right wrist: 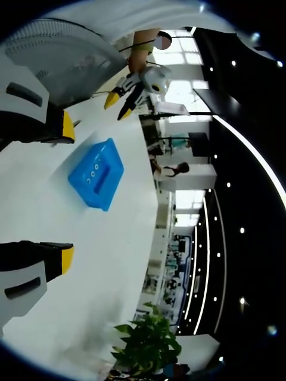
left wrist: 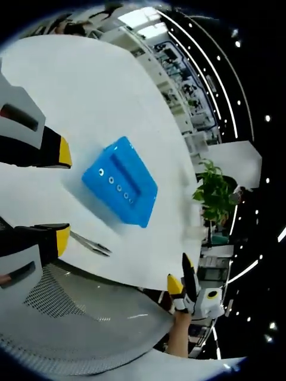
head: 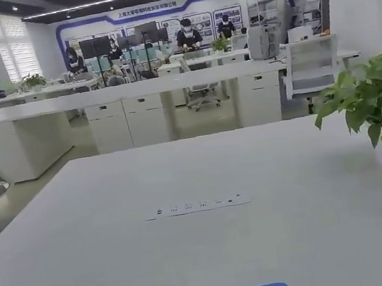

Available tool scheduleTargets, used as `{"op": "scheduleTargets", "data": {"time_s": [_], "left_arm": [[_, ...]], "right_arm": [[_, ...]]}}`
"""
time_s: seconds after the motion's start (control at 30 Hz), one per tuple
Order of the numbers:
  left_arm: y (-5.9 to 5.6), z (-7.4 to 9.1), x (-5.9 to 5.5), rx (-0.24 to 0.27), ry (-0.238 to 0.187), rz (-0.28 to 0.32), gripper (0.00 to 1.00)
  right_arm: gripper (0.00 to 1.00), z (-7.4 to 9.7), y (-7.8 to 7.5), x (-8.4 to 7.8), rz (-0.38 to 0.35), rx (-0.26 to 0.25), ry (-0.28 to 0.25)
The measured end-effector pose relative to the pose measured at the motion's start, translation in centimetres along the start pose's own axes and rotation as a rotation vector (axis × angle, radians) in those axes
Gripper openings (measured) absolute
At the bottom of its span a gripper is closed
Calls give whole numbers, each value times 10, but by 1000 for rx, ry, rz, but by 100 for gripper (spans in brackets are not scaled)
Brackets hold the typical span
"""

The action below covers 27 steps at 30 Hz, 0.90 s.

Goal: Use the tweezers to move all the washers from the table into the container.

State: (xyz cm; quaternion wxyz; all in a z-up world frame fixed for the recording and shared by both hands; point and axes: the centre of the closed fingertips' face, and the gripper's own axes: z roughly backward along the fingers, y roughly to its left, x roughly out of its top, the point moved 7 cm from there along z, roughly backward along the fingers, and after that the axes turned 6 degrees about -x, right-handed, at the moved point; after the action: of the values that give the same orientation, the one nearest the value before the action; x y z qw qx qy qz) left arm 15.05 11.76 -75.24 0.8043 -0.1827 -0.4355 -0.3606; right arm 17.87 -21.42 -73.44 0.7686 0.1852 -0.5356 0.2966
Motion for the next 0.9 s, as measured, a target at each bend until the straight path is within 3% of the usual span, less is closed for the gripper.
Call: {"op": "scheduleTargets", "data": {"time_s": [0.07,0.1,0.13,0.27,0.43,0.5,0.63,0.73,0.9], "left_arm": [[2,5,7,53,-96,58,44],[2,7,8,64,-112,72,50],[3,9,12,85,-180,110,55],[8,17,23,138,-355,228,74],[13,23,30,202,-492,269,93],[13,22,29,216,-489,276,98],[13,23,29,257,-488,230,99],[10,21,26,259,-477,215,99],[10,20,23,250,-475,228,99]], "right_arm": [[67,1,-1,1,-7,-11,-11],[68,1,-1,2,-8,-13,-14],[68,1,-2,3,-12,-20,-21],[71,2,-3,4,-19,-36,-35],[78,3,-3,7,0,-54,-52],[81,3,-4,8,4,-64,-61],[90,6,-10,13,8,-120,-99],[98,8,-15,14,-3,-159,-112],[99,14,-20,20,-13,-207,-164]]}}
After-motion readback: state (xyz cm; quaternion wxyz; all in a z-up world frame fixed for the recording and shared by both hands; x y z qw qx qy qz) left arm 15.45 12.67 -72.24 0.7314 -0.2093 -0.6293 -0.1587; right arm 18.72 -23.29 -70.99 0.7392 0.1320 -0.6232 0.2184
